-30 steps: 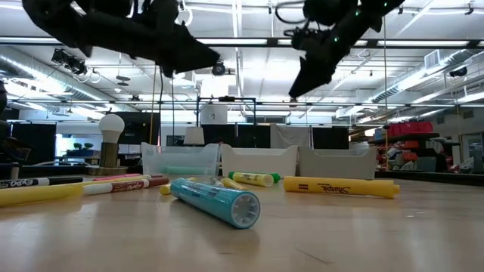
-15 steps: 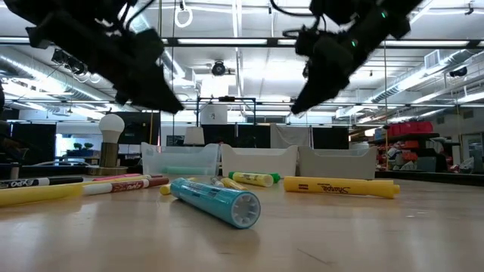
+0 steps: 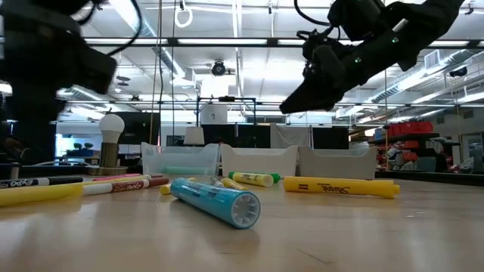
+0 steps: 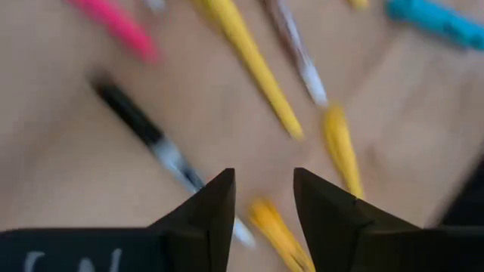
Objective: Pick & Place Markers
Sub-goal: Put the yellow highlighter pen into the transparent bin
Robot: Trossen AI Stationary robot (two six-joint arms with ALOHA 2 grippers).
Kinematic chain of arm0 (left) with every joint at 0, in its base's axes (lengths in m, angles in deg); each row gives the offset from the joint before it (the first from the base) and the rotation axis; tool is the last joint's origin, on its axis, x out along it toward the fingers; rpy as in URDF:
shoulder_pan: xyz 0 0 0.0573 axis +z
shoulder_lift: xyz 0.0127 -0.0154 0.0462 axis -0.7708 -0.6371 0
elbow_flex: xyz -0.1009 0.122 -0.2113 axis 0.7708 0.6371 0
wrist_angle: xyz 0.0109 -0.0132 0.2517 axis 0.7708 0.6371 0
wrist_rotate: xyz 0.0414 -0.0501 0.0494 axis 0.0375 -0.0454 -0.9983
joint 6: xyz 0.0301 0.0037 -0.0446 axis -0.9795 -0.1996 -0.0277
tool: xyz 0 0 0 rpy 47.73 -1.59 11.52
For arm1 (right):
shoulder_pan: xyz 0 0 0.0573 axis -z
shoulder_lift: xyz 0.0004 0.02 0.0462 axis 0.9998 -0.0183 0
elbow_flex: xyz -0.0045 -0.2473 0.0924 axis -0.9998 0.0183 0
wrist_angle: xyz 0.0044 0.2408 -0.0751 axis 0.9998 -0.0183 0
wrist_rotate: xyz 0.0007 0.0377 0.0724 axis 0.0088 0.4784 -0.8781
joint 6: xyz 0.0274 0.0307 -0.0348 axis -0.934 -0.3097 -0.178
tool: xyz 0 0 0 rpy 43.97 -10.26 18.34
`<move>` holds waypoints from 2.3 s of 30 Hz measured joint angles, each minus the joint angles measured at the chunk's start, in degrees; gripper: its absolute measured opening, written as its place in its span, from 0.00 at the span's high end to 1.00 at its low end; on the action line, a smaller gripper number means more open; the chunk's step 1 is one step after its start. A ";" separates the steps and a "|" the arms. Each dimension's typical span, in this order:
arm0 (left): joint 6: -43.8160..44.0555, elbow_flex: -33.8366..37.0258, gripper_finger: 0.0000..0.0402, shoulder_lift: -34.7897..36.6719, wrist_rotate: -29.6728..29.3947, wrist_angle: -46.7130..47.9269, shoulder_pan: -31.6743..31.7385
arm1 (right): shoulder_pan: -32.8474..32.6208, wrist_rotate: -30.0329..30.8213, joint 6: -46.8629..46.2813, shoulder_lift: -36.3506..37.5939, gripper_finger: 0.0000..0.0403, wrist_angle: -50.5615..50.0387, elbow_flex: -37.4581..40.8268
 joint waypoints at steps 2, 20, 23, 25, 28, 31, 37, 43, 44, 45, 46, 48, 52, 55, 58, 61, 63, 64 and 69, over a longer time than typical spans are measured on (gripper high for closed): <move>8.90 0.04 0.67 -0.02 1.70 -1.50 -3.96 | 0.15 0.01 1.52 -0.01 0.80 0.35 0.00; 52.85 -0.63 0.42 -10.28 4.86 -9.85 -17.82 | 0.58 -0.12 13.08 0.00 0.80 4.23 0.00; 53.05 -2.33 0.44 -13.81 2.43 -10.27 -17.96 | 0.82 -0.22 13.67 -0.01 0.80 4.29 0.00; 53.15 -3.54 0.47 -16.39 2.19 -9.85 -17.91 | 1.01 -0.22 13.86 0.01 0.80 4.29 0.00; 54.22 -5.09 0.51 -19.96 3.46 -9.29 -17.88 | 1.42 -0.22 14.17 0.01 0.80 4.46 0.00; 55.09 -6.18 0.56 -22.28 5.77 -8.21 -17.74 | 1.88 -0.22 14.18 0.01 0.80 4.98 0.00; 55.24 -7.94 0.75 -22.81 6.93 -5.05 -17.48 | 2.58 -0.24 14.18 0.01 0.80 4.95 0.00; 53.07 -7.84 0.84 -22.19 9.97 -5.87 -17.43 | 2.58 -0.24 14.33 0.01 0.80 4.93 0.00; 52.58 -7.76 0.84 -21.75 11.30 -6.04 -17.47 | 2.58 -0.24 14.36 0.01 0.80 4.95 0.00; 52.19 -7.94 0.84 -21.09 12.42 -5.66 -17.54 | 2.58 -0.24 14.40 0.01 0.80 4.95 0.00; 51.63 -8.35 0.84 -20.26 12.79 -5.28 -17.58 | 2.58 -0.24 14.44 0.01 0.80 4.93 0.00; 48.28 -9.50 0.84 -17.83 12.97 -5.38 -17.89 | 2.58 -0.24 14.51 -0.01 0.80 4.97 0.00; 38.96 -14.21 0.84 -14.12 11.47 0.39 -16.67 | 2.65 -0.25 14.49 0.00 0.80 4.99 0.00; 29.40 -19.38 0.84 -11.71 6.85 14.52 -13.02 | 2.69 -0.24 14.49 0.01 0.80 5.00 0.00; 16.40 -24.11 0.84 -9.74 -5.16 30.01 -6.68 | 2.69 -0.26 14.46 0.01 0.80 4.97 0.00; 1.65 -26.89 0.84 -7.67 -18.42 36.70 3.14 | 2.69 -0.26 14.43 0.01 0.80 5.03 0.00; -10.64 -27.46 0.84 -6.69 -22.06 35.21 12.17 | 2.68 -0.26 14.13 0.01 0.80 5.02 0.00; -17.58 -27.59 0.84 -6.50 -22.63 33.52 17.11 | 2.69 -0.26 13.94 0.01 0.80 5.02 0.00; -46.91 -27.59 0.84 -8.21 -19.93 22.17 41.93 | 2.69 -0.26 13.26 0.01 0.80 5.01 0.00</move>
